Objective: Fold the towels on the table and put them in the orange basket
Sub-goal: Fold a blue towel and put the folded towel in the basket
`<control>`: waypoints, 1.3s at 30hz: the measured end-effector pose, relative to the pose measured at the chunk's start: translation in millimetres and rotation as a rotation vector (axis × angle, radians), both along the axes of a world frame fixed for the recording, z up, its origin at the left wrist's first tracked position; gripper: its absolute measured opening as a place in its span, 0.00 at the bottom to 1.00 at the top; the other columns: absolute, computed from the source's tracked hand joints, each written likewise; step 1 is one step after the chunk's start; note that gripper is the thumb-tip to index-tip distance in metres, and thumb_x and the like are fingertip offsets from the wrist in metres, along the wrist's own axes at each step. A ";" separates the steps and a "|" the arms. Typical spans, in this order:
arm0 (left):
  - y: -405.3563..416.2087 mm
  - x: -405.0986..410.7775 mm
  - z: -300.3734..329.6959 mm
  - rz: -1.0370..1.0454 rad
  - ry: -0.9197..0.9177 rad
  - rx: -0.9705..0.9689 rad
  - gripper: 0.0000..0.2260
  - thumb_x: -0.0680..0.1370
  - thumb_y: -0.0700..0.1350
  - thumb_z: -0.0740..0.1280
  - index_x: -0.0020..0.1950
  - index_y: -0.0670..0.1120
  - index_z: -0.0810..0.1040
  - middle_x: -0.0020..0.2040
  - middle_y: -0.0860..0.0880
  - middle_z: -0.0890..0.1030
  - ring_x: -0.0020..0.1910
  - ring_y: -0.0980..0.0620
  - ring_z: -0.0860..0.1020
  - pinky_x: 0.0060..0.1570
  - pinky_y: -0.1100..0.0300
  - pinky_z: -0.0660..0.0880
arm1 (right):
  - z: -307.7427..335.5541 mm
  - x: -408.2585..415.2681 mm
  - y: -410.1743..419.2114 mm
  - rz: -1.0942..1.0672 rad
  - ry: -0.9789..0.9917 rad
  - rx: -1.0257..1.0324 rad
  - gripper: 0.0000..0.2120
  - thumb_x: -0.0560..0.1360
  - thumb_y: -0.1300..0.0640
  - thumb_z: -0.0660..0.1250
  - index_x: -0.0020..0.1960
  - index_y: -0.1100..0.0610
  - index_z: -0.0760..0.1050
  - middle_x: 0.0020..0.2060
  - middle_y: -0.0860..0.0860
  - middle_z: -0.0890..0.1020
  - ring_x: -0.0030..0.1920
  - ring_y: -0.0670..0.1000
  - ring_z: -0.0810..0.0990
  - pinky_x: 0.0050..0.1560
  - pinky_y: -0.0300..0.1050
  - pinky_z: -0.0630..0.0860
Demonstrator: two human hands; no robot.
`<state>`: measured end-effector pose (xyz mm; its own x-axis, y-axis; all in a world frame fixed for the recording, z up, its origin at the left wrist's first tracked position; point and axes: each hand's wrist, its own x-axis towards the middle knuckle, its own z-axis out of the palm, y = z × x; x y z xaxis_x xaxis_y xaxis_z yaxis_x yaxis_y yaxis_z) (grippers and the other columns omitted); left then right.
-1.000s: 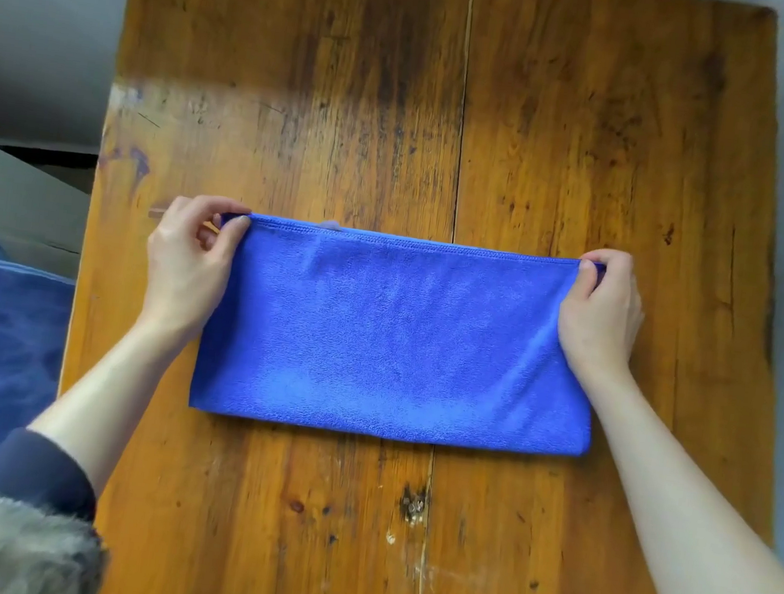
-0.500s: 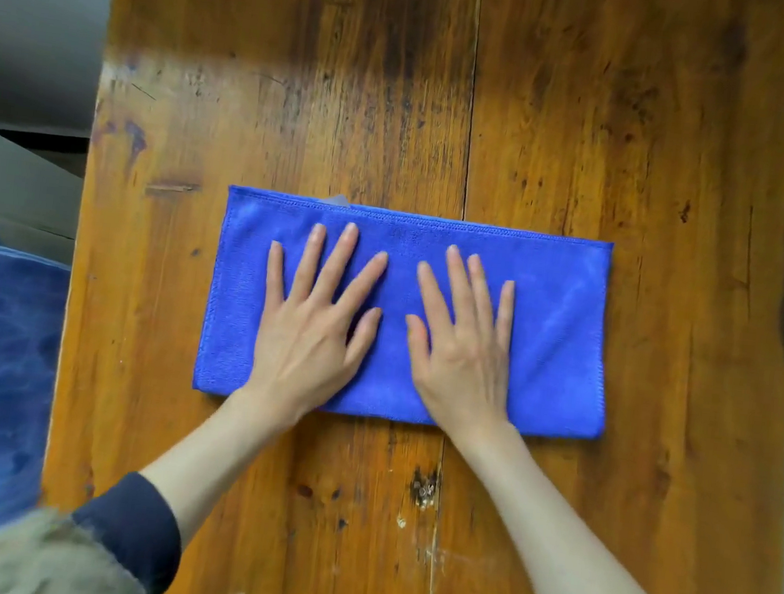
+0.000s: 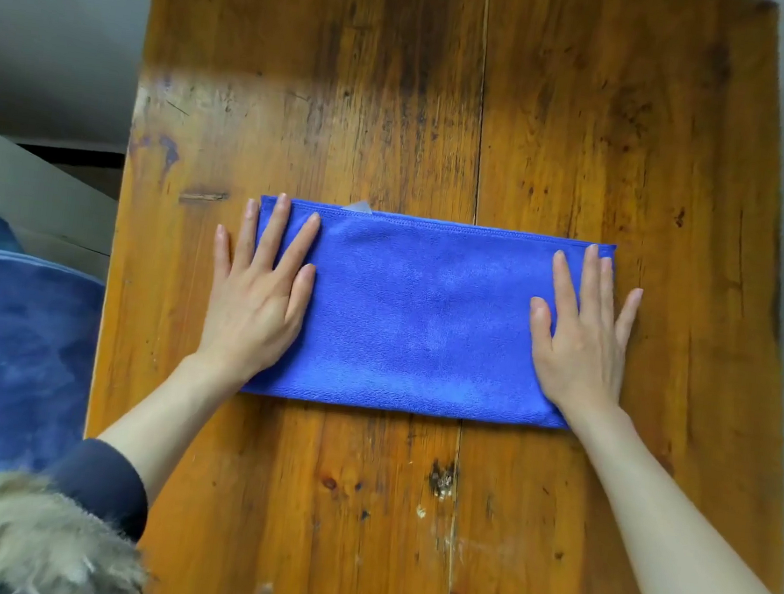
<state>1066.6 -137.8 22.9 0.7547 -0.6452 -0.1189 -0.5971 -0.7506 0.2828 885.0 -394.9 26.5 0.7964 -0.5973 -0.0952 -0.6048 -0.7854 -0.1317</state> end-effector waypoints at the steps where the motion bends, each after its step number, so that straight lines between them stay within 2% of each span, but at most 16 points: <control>1: 2.9 -2.6 2.0 0.016 0.027 -0.039 0.24 0.80 0.52 0.46 0.76 0.50 0.56 0.77 0.46 0.52 0.76 0.42 0.47 0.71 0.39 0.47 | 1.0 -0.3 4.5 -0.012 0.007 -0.001 0.29 0.78 0.42 0.42 0.76 0.52 0.50 0.76 0.55 0.50 0.76 0.52 0.44 0.72 0.57 0.37; 3: 12.1 -11.0 7.3 0.094 0.076 -0.137 0.23 0.80 0.50 0.49 0.76 0.48 0.57 0.77 0.44 0.54 0.76 0.43 0.49 0.72 0.43 0.48 | 2.6 -1.5 18.6 -0.021 -0.005 0.000 0.29 0.78 0.42 0.43 0.76 0.52 0.50 0.76 0.54 0.50 0.76 0.53 0.45 0.72 0.60 0.38; 5: 22.8 -24.1 13.0 0.193 0.089 -0.232 0.22 0.80 0.46 0.53 0.74 0.44 0.61 0.75 0.41 0.59 0.75 0.42 0.56 0.71 0.47 0.54 | 3.0 -1.0 39.2 -0.008 -0.034 0.005 0.28 0.78 0.42 0.45 0.76 0.52 0.54 0.76 0.55 0.53 0.76 0.54 0.48 0.72 0.62 0.40; 8: 33.2 -39.5 19.2 0.361 0.023 -0.278 0.18 0.79 0.43 0.58 0.68 0.41 0.69 0.65 0.40 0.70 0.64 0.42 0.67 0.61 0.49 0.64 | 2.0 7.2 71.1 0.061 -0.079 -0.001 0.27 0.78 0.44 0.50 0.74 0.53 0.59 0.75 0.56 0.58 0.75 0.55 0.52 0.71 0.63 0.41; 10: 33.2 -39.8 21.9 0.539 0.062 -0.265 0.13 0.79 0.42 0.61 0.63 0.43 0.72 0.59 0.41 0.72 0.58 0.41 0.68 0.57 0.48 0.64 | 2.6 17.9 86.4 0.106 -0.091 -0.031 0.27 0.77 0.45 0.53 0.73 0.53 0.61 0.74 0.57 0.60 0.75 0.56 0.54 0.70 0.64 0.42; 13: 29.7 -33.2 24.3 0.683 0.165 -0.226 0.12 0.78 0.47 0.63 0.59 0.43 0.74 0.57 0.41 0.72 0.58 0.42 0.68 0.57 0.49 0.64 | 5.0 32.7 99.1 0.133 -0.086 -0.035 0.27 0.77 0.44 0.53 0.74 0.53 0.60 0.75 0.56 0.59 0.75 0.57 0.53 0.70 0.65 0.42; 18: 26.0 -25.4 27.4 0.674 0.211 -0.119 0.13 0.77 0.50 0.65 0.56 0.44 0.76 0.56 0.43 0.74 0.58 0.42 0.69 0.57 0.49 0.64 | -3.5 32.6 109.4 0.133 -0.013 -0.037 0.28 0.78 0.42 0.49 0.75 0.51 0.57 0.75 0.55 0.57 0.75 0.55 0.52 0.71 0.64 0.43; 23: 15.0 -17.7 34.9 0.642 0.268 -0.008 0.12 0.77 0.49 0.63 0.56 0.43 0.76 0.57 0.42 0.73 0.59 0.41 0.68 0.57 0.49 0.65 | -5.3 34.7 109.7 0.117 0.005 -0.059 0.28 0.78 0.42 0.48 0.75 0.51 0.56 0.75 0.55 0.58 0.75 0.55 0.53 0.71 0.64 0.45; 26: 14.6 -9.3 38.5 0.600 0.300 0.027 0.10 0.76 0.48 0.63 0.52 0.43 0.77 0.55 0.43 0.73 0.58 0.41 0.69 0.55 0.49 0.64 | -5.4 35.0 110.8 0.114 0.015 -0.060 0.28 0.78 0.42 0.48 0.75 0.51 0.55 0.75 0.55 0.58 0.75 0.56 0.53 0.71 0.65 0.45; 29: 21.4 7.8 44.4 0.529 0.356 -0.071 0.07 0.75 0.47 0.65 0.45 0.44 0.76 0.51 0.45 0.73 0.53 0.44 0.71 0.51 0.52 0.65 | -2.8 39.5 110.7 0.102 0.020 -0.045 0.29 0.78 0.41 0.47 0.76 0.51 0.53 0.75 0.55 0.56 0.75 0.56 0.52 0.71 0.64 0.44; 31: 24.5 20.2 50.9 0.476 0.409 -0.146 0.05 0.75 0.45 0.65 0.44 0.43 0.74 0.46 0.46 0.76 0.45 0.47 0.73 0.43 0.57 0.65 | 0.3 44.3 112.4 0.095 0.005 -0.020 0.29 0.77 0.41 0.48 0.76 0.51 0.52 0.76 0.54 0.56 0.75 0.55 0.51 0.71 0.65 0.43; 35: 31.5 47.9 59.0 0.546 0.529 -0.276 0.02 0.76 0.43 0.66 0.47 0.45 0.76 0.42 0.50 0.77 0.42 0.51 0.74 0.38 0.60 0.66 | 5.3 47.0 119.8 0.102 -0.022 0.001 0.29 0.77 0.41 0.49 0.75 0.50 0.54 0.75 0.54 0.56 0.75 0.55 0.51 0.70 0.66 0.43; 39: 38.9 66.7 64.4 0.632 0.862 -0.369 0.09 0.77 0.41 0.66 0.57 0.45 0.76 0.43 0.49 0.77 0.40 0.55 0.75 0.32 0.64 0.74 | 2.1 41.1 121.3 0.116 0.003 0.001 0.29 0.76 0.40 0.50 0.75 0.49 0.55 0.75 0.54 0.57 0.75 0.55 0.51 0.70 0.67 0.43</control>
